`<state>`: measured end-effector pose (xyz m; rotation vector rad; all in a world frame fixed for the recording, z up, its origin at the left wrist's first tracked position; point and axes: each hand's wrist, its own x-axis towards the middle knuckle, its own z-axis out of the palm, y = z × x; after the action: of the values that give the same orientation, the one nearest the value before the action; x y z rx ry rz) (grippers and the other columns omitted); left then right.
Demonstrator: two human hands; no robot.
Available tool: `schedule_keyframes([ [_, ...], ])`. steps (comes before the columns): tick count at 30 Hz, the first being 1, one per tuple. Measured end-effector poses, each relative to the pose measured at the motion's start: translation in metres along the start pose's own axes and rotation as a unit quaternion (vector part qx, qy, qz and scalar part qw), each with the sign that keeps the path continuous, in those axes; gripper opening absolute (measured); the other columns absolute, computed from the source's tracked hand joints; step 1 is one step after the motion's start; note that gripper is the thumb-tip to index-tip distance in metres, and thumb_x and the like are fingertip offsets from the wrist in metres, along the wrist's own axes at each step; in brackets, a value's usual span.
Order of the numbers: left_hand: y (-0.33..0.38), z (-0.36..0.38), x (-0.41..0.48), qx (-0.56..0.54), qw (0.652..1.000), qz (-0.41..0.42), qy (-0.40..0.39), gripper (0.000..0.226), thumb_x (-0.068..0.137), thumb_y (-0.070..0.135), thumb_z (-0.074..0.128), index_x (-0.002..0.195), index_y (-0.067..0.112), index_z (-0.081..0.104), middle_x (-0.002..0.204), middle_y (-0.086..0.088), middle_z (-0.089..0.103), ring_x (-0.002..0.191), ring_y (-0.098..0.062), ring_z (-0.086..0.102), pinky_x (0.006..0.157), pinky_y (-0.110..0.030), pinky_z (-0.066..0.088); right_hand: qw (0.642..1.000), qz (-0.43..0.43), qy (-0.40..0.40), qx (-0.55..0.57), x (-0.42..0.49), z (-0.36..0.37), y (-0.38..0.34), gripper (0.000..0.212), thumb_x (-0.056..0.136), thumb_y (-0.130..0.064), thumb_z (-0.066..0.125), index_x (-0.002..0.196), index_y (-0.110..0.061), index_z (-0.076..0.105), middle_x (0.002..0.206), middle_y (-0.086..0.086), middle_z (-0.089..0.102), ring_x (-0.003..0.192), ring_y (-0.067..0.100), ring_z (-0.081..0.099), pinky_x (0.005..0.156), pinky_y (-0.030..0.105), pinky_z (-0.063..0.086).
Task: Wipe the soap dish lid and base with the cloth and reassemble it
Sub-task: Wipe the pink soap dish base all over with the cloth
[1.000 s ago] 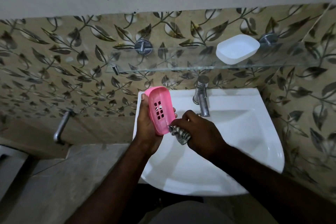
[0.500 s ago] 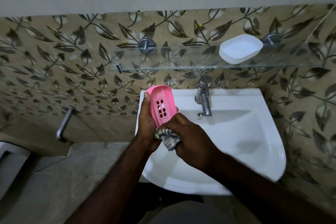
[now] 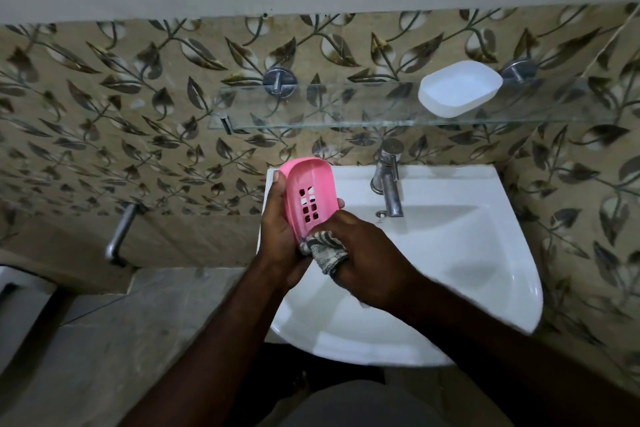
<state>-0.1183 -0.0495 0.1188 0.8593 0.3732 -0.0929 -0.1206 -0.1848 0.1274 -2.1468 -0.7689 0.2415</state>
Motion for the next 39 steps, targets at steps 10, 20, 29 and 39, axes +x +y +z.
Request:
schedule_keyframes([
  [10,-0.011,0.002,-0.006,0.015,1.000,-0.007,0.017,0.059,0.083,0.063,0.047,0.094,0.012,0.075,0.084,-0.019,0.068,0.076,-0.029,0.066,0.076,-0.039,0.055,0.999,0.020,-0.029,-0.020,-0.007,-0.002,-0.003,0.027,0.080,-0.009,0.062,0.099,-0.027,0.068,0.095,-0.005,0.058,0.087,0.020,0.062,0.075,0.036,0.052],
  [20,-0.013,0.005,-0.002,0.032,0.999,-0.002,0.012,0.059,0.081,0.064,0.046,0.097,0.014,0.074,0.085,-0.014,0.068,0.076,-0.025,0.066,0.077,-0.038,0.054,0.991,0.059,-0.024,-0.116,-0.001,-0.006,-0.004,0.015,0.081,-0.015,0.061,0.096,-0.016,0.063,0.100,0.005,0.060,0.090,0.032,0.061,0.075,0.040,0.051],
  [29,-0.017,0.000,-0.003,0.082,0.996,-0.039,0.013,0.071,0.079,0.070,0.051,0.120,0.013,0.062,0.090,-0.012,0.067,0.078,-0.025,0.066,0.072,-0.035,0.053,0.965,0.019,-0.068,-0.253,-0.007,-0.012,0.021,0.034,0.074,-0.011,0.058,0.107,-0.022,0.061,0.103,0.001,0.054,0.091,0.030,0.059,0.064,0.038,0.048],
  [39,-0.010,-0.004,0.005,0.041,0.997,-0.057,0.017,0.073,0.078,0.068,0.053,0.122,0.010,0.062,0.087,-0.012,0.070,0.078,-0.026,0.067,0.078,-0.038,0.054,0.984,0.083,0.045,-0.151,-0.010,0.012,0.010,0.013,0.080,-0.012,0.062,0.092,-0.017,0.063,0.092,0.002,0.059,0.080,0.030,0.063,0.063,0.038,0.049],
])
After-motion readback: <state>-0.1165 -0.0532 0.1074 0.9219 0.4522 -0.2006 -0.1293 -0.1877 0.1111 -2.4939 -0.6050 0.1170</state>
